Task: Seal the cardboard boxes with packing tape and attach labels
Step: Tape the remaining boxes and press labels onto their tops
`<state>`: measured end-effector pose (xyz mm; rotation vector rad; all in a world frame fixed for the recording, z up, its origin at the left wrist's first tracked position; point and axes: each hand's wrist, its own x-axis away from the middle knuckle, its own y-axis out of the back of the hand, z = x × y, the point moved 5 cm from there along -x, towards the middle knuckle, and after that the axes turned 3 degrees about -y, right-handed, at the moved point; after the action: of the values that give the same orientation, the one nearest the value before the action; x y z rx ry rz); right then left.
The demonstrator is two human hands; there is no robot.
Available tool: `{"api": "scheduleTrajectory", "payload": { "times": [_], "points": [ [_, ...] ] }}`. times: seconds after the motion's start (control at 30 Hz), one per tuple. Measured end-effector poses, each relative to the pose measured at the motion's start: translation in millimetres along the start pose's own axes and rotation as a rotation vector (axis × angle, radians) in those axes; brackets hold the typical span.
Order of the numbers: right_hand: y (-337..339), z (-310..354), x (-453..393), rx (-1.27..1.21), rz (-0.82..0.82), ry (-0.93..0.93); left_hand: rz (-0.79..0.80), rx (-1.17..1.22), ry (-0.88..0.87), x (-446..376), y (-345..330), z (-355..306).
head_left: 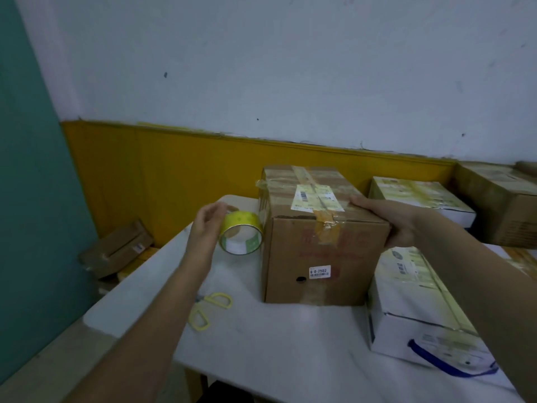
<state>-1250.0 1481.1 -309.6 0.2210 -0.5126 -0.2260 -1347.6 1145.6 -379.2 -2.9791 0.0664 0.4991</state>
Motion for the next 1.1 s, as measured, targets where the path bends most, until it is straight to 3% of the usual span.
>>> {"api": "scheduleTrajectory", "payload": {
  "times": [0.07, 0.13, 0.37, 0.5, 0.6, 0.7, 0.77, 0.87, 1.03, 1.1],
  "points": [
    [0, -1, 0, -0.016, 0.001, -0.003, -0.096, 0.336, 0.152, 29, -6, 37],
    [-1, -1, 0, -0.032, 0.008, -0.008, -0.085, 0.481, 0.352, 54, -29, 66],
    [0, -1, 1, -0.05, 0.01, 0.014, -0.042, 0.394, 0.619, 60, -85, 39],
    [3, -16, -15, -0.234, 0.036, 0.058, -0.07, 0.199, 0.446, 18, -69, 8],
    [-18, -35, -24, -0.219, 0.035, 0.031, -0.067, -0.272, 0.371, -23, -49, -46],
    [-42, -31, -29, 0.003, -0.144, 0.087, 0.062, -0.823, 0.202, -43, -62, -88],
    [-50, -7, -20, -0.065, -0.179, 0.165, 0.104, -1.067, 0.14, -38, -78, -95],
    [-54, 31, 2, -0.237, -0.041, 0.191, 0.121, -1.156, 0.113, -29, -103, -89],
    [-45, 47, -1, 0.373, -0.263, 0.218, 0.129, -1.124, -0.153, -25, -129, -97],
    [-46, 49, 2, 0.497, -0.28, 0.228, 0.209, -0.949, -0.226, -26, -132, -101]
  ]
}}
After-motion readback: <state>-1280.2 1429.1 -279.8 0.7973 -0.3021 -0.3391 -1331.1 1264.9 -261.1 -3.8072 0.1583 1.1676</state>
